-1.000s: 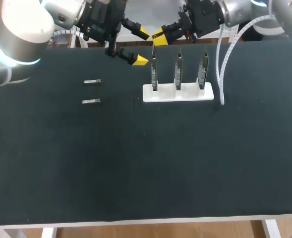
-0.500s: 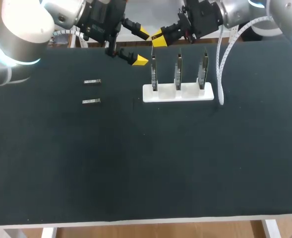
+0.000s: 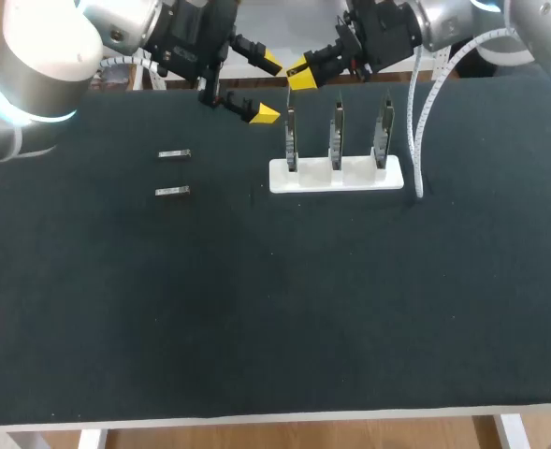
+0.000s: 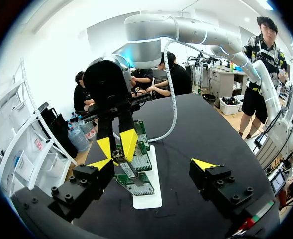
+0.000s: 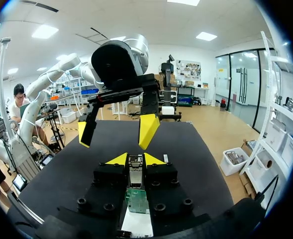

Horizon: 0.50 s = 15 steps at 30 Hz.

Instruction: Pick up the optical module with the left hand, and insert it into the network port with the right hand.

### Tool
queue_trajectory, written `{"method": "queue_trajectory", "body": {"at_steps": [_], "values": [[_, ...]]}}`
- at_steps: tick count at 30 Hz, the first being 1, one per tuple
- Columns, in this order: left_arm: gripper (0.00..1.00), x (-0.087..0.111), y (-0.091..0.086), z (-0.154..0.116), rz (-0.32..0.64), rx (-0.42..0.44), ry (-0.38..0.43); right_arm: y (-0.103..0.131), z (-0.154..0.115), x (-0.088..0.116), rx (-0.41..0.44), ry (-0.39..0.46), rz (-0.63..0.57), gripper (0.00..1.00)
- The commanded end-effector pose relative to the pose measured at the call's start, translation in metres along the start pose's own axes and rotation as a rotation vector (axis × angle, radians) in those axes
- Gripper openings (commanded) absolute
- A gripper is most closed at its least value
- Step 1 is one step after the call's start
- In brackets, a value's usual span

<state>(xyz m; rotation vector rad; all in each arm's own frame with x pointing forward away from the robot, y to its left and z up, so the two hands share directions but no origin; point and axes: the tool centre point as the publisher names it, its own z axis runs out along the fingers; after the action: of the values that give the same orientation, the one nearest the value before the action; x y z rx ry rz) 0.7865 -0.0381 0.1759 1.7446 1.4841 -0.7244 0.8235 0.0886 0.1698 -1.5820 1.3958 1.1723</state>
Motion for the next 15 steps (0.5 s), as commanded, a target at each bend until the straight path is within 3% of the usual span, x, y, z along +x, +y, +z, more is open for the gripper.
{"method": "queue_trajectory", "body": {"at_steps": [1,15], "values": [[1.00,-0.001,0.002,0.000,-0.001,0.004,0.005,-0.006,0.000,0.000,-0.041,0.002,0.001,0.00],[1.00,-0.001,0.002,0.000,-0.001,0.004,0.005,-0.001,-0.001,-0.011,-0.021,0.008,-0.025,0.00]]}}
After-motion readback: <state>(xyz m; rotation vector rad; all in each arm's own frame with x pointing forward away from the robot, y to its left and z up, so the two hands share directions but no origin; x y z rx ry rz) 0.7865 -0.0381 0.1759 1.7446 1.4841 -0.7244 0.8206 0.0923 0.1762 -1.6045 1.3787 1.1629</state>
